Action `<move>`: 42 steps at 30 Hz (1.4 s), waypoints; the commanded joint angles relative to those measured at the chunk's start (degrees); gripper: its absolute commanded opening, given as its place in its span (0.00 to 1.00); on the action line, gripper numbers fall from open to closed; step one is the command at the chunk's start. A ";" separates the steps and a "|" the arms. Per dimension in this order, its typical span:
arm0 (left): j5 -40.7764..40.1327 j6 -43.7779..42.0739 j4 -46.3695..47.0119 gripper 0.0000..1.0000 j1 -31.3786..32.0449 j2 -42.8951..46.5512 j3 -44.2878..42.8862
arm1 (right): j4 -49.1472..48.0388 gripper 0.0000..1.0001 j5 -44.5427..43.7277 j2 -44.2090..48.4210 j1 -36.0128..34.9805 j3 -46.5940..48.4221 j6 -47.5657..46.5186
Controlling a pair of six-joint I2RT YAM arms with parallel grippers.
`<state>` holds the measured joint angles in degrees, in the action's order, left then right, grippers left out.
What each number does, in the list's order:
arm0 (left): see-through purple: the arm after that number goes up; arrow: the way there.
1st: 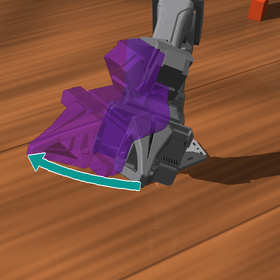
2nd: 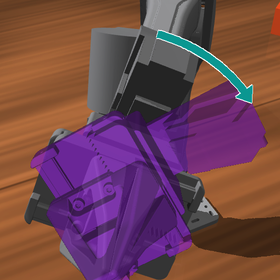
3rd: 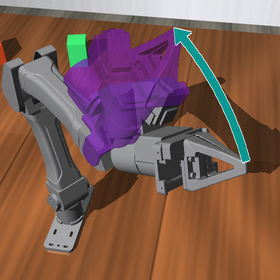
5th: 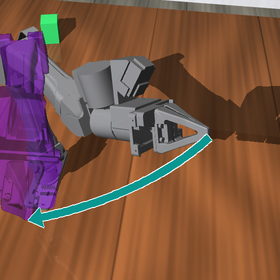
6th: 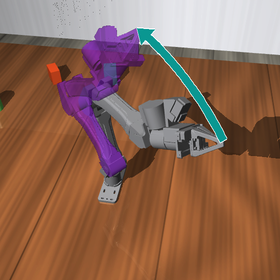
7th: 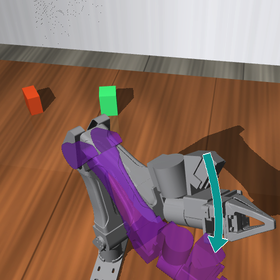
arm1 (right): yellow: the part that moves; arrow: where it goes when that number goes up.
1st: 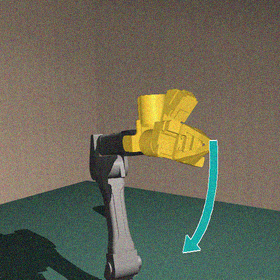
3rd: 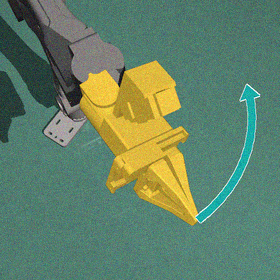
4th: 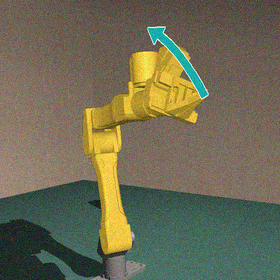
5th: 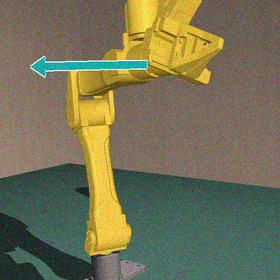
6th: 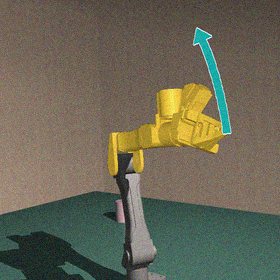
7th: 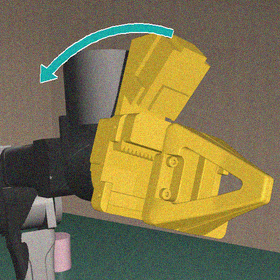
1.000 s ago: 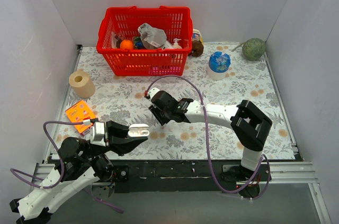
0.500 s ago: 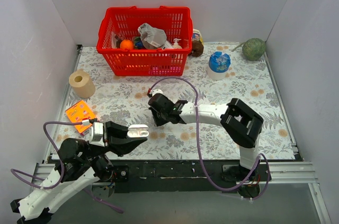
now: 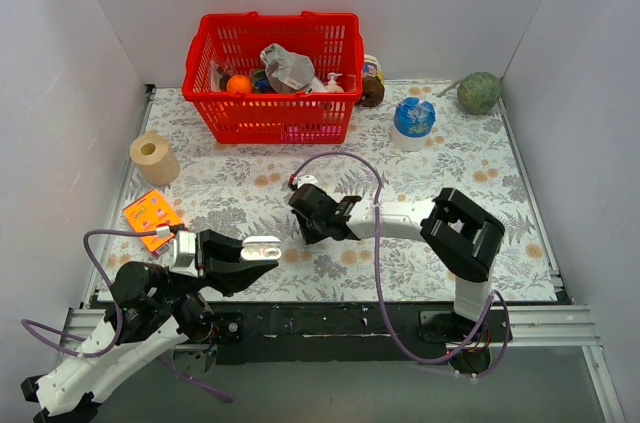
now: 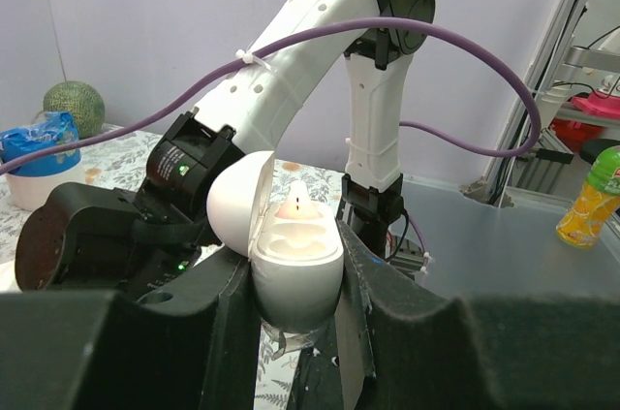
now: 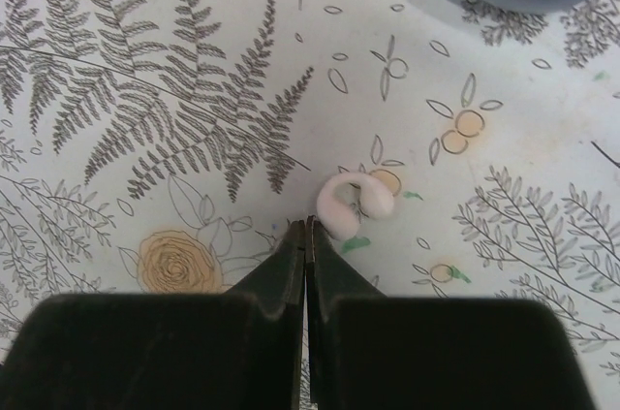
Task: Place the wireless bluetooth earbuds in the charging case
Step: Move the earbud to the center of the board, then pick up the earbud from the center of the board.
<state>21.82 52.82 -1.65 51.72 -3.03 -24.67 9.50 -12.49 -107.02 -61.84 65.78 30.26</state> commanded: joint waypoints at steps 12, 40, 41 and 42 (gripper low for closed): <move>0.32 0.53 1.39 0.00 0.13 -2.42 0.58 | -1.84 0.03 -3.16 8.93 0.76 -6.80 -6.16; -0.03 1.67 2.18 0.00 0.13 -2.07 1.28 | 4.39 0.41 -8.08 9.37 2.78 -2.93 -11.72; -0.03 1.76 2.26 0.00 0.13 -2.16 1.29 | 4.39 0.41 -7.99 9.46 3.04 -3.11 -11.11; -0.03 1.76 2.35 0.00 0.13 -2.33 1.29 | 4.48 0.41 -7.47 9.64 3.39 -3.20 -10.67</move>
<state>21.87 54.24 0.03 51.72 -5.17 -23.83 15.18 -19.64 -100.44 -59.81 63.51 18.46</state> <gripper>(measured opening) 0.278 0.410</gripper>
